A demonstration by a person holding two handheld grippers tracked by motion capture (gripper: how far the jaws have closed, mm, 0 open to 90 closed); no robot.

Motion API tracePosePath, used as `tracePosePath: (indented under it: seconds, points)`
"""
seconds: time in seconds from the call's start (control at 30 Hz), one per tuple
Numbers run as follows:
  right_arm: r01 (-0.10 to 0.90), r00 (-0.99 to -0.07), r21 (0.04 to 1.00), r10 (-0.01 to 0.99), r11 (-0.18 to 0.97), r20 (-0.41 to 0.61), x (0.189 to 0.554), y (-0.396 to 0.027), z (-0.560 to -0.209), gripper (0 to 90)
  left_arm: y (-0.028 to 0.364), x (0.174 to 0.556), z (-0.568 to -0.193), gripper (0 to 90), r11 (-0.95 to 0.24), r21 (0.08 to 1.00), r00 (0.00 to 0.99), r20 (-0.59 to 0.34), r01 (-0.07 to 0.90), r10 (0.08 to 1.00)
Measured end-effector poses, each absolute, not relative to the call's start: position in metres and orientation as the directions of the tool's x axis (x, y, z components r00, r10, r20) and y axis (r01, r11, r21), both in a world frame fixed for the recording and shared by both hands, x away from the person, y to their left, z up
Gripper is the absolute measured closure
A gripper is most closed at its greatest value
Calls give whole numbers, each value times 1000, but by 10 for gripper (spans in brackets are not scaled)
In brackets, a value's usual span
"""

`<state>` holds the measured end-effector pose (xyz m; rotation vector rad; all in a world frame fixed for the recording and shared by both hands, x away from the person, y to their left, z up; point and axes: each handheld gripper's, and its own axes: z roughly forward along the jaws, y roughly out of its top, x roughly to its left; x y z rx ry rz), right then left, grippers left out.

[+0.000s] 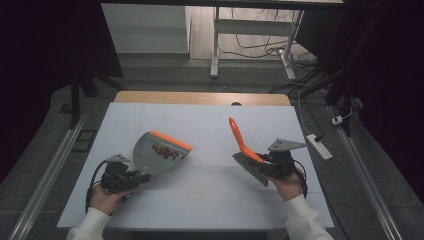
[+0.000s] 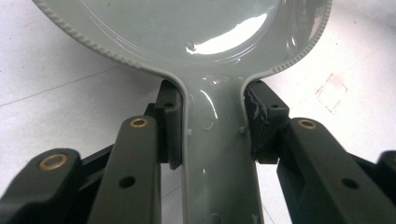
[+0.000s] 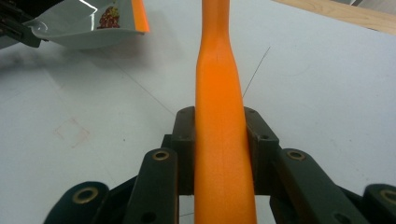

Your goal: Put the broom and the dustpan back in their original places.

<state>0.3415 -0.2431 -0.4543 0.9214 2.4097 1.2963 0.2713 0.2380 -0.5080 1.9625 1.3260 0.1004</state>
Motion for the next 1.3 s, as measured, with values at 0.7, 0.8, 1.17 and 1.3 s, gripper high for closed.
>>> tracePosePath:
  seconds: [0.7,0.8,1.17,1.3]
  points:
    - [443,-743,799,665,406,73,329,-255,-458,702,241,266,-516,620,-58,594,322,-348,802,880]
    - [455,-742,794,665,403,87,327,-257,-458,702,240,265,-516,620,-37,590,301,-356,807,884]
    - [484,-752,768,648,420,120,323,-255,-463,702,235,260,-520,620,32,585,220,-356,811,908]
    - [495,-752,755,647,430,125,323,-254,-467,702,235,261,-523,620,46,577,195,-348,815,917]
